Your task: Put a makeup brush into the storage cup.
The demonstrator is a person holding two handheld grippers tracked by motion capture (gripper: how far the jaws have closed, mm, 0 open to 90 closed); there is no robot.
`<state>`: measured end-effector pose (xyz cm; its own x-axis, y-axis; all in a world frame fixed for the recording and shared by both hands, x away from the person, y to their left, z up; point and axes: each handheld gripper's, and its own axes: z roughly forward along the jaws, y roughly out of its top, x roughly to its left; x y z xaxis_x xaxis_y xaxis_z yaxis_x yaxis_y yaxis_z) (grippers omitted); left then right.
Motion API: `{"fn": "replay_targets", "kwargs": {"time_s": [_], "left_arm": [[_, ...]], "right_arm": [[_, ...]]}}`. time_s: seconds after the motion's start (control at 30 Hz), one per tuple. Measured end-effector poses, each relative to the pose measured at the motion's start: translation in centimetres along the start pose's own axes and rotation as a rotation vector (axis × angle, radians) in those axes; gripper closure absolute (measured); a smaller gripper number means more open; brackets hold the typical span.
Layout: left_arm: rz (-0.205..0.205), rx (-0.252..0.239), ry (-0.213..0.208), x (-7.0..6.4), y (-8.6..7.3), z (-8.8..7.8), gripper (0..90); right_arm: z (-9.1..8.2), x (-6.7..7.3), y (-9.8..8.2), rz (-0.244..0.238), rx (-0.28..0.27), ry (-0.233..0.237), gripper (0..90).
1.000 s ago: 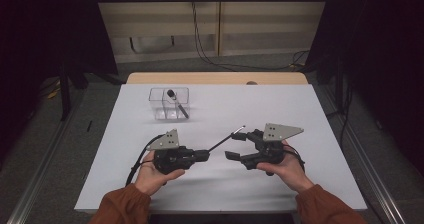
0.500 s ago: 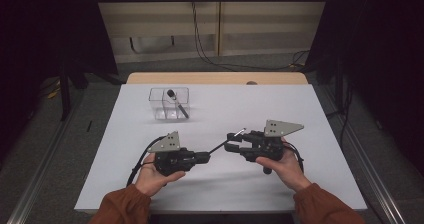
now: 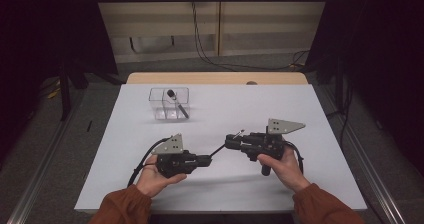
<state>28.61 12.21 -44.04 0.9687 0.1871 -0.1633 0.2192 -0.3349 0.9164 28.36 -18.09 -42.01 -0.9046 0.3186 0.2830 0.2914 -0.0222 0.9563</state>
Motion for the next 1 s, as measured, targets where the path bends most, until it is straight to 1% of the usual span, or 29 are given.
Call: {"fn": "replay_targets", "kwargs": {"time_s": [0.1, 0.2, 0.33, 0.37, 0.43, 0.53, 0.67, 0.73, 0.77, 0.83, 0.9, 0.93, 1.0], "left_arm": [[0.002, 0.012, 0.004, -0.1, -0.1, 0.2, 84.9], [0.004, 0.016, 0.012, 0.0, -0.2, 0.3, 83.9], [0.005, 0.009, 0.020, 0.0, -0.1, 0.3, 83.3], [0.009, 0.013, 0.025, 0.0, -0.1, 0.2, 83.1], [0.005, 0.011, 0.032, 0.1, -0.2, 0.2, 82.1], [0.002, 0.009, 0.046, 0.2, -0.2, 0.2, 79.3], [-0.004, -0.001, 0.062, 0.3, -0.2, 0.2, 72.0], [-0.020, -0.004, 0.079, 0.4, -0.1, 0.1, 65.0], [-0.023, -0.008, 0.081, 0.5, -0.1, 0.0, 62.2], [-0.024, -0.021, 0.093, 0.5, 0.0, -0.2, 59.7], [-0.039, -0.030, 0.100, 0.6, 0.1, -0.4, 54.1], [-0.045, -0.036, 0.107, 0.6, 0.1, -0.5, 53.0], [-0.054, -0.035, 0.116, 0.6, 0.2, -0.8, 46.3]], "right_arm": [[0.1, 0.1, 0.0, 0.010, -0.005, 0.016, 79.9], [0.2, 0.3, 0.1, -0.003, -0.011, 0.017, 82.0], [0.3, 0.4, 0.1, 0.012, -0.023, 0.039, 84.1], [0.3, 0.4, 0.2, 0.016, -0.027, 0.044, 84.5], [0.4, 0.4, 0.2, 0.018, -0.024, 0.050, 85.4], [0.4, 0.5, 0.2, 0.019, -0.023, 0.049, 85.7], [0.3, 0.5, 0.3, 0.023, -0.030, 0.049, 85.7], [0.2, 0.5, 0.4, 0.022, -0.032, 0.045, 85.8], [0.2, 0.5, 0.4, 0.021, -0.031, 0.045, 85.8], [0.1, 0.5, 0.4, 0.019, -0.032, 0.042, 85.8], [0.1, 0.4, 0.4, 0.021, -0.030, 0.040, 85.8], [0.1, 0.4, 0.4, 0.020, -0.030, 0.038, 85.8], [0.0, 0.4, 0.5, 0.022, -0.028, 0.036, 85.8]]}}
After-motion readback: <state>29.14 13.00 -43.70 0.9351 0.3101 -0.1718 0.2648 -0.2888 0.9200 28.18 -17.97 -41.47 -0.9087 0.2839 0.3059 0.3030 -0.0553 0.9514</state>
